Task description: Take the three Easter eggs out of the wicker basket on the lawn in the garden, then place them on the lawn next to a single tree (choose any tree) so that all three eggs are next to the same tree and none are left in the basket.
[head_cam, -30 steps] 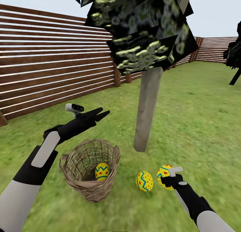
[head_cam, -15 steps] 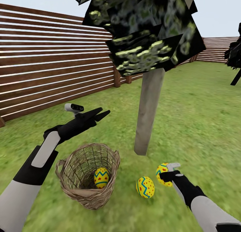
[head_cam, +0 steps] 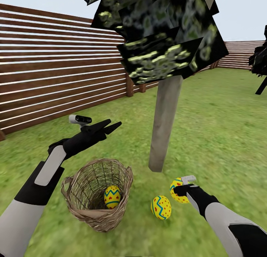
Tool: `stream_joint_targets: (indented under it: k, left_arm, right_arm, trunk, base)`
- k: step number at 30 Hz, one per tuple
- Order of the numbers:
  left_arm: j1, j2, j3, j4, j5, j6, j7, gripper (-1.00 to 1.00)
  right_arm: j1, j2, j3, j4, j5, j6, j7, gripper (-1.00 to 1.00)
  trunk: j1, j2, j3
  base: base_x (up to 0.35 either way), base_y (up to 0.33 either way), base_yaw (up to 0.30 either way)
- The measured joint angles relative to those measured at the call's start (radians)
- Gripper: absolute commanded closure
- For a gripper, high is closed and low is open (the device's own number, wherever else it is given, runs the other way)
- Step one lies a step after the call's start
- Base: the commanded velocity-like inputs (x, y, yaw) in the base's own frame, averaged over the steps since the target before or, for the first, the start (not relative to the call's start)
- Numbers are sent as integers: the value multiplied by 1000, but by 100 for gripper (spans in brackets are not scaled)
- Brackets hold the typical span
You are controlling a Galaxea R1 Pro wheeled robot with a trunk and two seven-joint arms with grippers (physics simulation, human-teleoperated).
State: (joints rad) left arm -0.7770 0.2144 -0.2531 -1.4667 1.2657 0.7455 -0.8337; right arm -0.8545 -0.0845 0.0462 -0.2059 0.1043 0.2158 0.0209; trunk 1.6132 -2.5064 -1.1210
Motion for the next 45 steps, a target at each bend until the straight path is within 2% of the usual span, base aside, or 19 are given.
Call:
stream_joint_targets:
  k: [20, 22, 23, 25, 40, 45]
  left_arm:
    - [4, -1, -17, 6, -2, -2, 2, -100]
    - [4, 0, -17, 7, -3, -3, 2, -100]
    - [4, -1, -17, 7, -3, -3, 3, -100]
    - [5, -2, -18, 8, -4, -3, 5, -100]
    - [5, -2, -20, 3, -3, -3, 0, -100]
    - [4, 0, -20, 2, -3, -3, 0, -100]
  right_arm:
    - [0, -1, -7, -36, -10, -23, -1, 100]
    - [0, -1, -8, -35, -12, -61, -5, 100]
    - [0, 0, -9, -28, -13, -101, -31, 100]
    - [0, 1, -9, -23, -14, -132, -115, 100]
    - [0, -1, -9, -25, -14, -121, -128, 100]
    - [6, -7, 0, -26, 0, -124, -124, 100]
  trunk:
    - [0, 0, -31]
    - [0, 0, -34]
    - [0, 0, -36]
    - [0, 0, -39]
    - [0, 0, -63]
    - [1, 0, -68]
  base:
    - [0, 0, 83]
    - [0, 0, 90]
    - [0, 0, 76]
    - [0, 0, 70]
    - [0, 0, 61]
    - [0, 0, 3]
